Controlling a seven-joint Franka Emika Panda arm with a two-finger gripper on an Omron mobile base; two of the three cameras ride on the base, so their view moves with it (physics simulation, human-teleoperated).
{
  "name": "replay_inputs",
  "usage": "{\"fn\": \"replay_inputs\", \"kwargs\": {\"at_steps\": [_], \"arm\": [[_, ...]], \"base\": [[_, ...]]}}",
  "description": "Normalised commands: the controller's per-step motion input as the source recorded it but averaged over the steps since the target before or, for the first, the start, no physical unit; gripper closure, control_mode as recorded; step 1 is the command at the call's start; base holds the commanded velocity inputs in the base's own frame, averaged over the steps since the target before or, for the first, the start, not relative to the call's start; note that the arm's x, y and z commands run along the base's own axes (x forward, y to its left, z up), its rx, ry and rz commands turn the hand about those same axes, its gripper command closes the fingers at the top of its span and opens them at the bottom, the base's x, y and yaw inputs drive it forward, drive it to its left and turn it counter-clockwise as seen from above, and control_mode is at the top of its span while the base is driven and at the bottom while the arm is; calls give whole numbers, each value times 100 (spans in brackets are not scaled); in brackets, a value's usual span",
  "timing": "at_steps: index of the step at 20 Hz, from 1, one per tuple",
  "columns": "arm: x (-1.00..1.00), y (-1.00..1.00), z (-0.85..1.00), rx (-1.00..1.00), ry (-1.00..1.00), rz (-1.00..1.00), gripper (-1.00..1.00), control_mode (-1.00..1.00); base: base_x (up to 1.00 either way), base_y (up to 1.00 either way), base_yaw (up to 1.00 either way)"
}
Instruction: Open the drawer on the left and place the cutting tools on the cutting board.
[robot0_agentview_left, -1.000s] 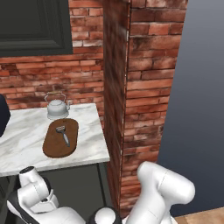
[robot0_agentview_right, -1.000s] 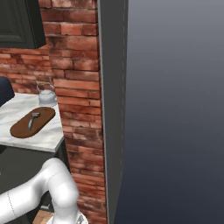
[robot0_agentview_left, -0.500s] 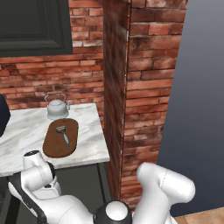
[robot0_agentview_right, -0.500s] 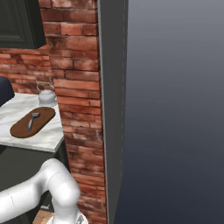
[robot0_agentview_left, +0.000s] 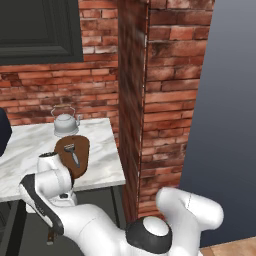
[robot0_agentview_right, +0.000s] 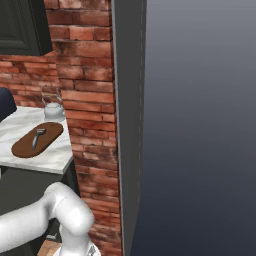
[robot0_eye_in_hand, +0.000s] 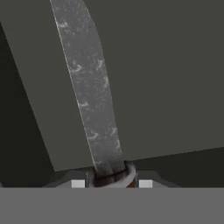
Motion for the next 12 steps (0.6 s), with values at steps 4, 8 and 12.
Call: {"fn": "replay_inputs", "kwargs": {"at_steps": [4,8,12], "arm": [[0,-34,58,13,-3,0,100,-100],[0,-42,68,13,-2,0,100,-100],[0,-39,67,9,-6,0,100,-100]], "base": [[0,0,0],[0,0,0],[0,0,0]]}}
